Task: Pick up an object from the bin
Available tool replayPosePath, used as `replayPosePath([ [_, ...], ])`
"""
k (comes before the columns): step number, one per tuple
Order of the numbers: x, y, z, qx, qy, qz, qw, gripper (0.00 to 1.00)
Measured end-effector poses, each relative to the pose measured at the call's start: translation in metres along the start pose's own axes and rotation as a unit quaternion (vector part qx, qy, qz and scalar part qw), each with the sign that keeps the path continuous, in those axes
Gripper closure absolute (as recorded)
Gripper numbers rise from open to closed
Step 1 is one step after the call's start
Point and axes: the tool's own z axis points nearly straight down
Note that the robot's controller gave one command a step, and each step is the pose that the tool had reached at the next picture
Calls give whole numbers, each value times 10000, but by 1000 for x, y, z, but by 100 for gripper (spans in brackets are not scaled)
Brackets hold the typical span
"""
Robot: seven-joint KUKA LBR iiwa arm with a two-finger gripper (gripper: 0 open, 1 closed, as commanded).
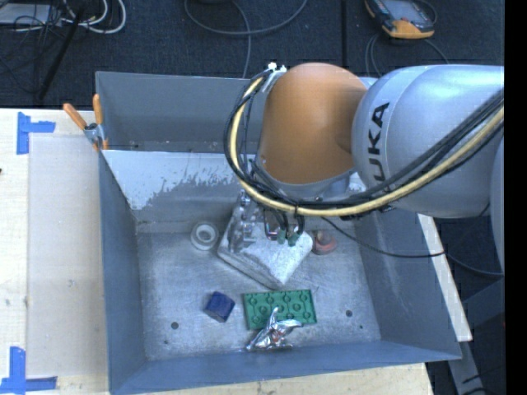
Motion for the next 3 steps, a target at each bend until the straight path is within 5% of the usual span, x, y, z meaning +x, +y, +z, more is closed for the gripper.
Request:
replayPosePath([
  [1, 2, -1, 5, 16, 43, 12, 10000, 0],
  [2, 45, -34, 94, 34, 108, -351, 9993, 0],
  [3, 42, 15, 162, 15, 45, -177, 9998, 0],
])
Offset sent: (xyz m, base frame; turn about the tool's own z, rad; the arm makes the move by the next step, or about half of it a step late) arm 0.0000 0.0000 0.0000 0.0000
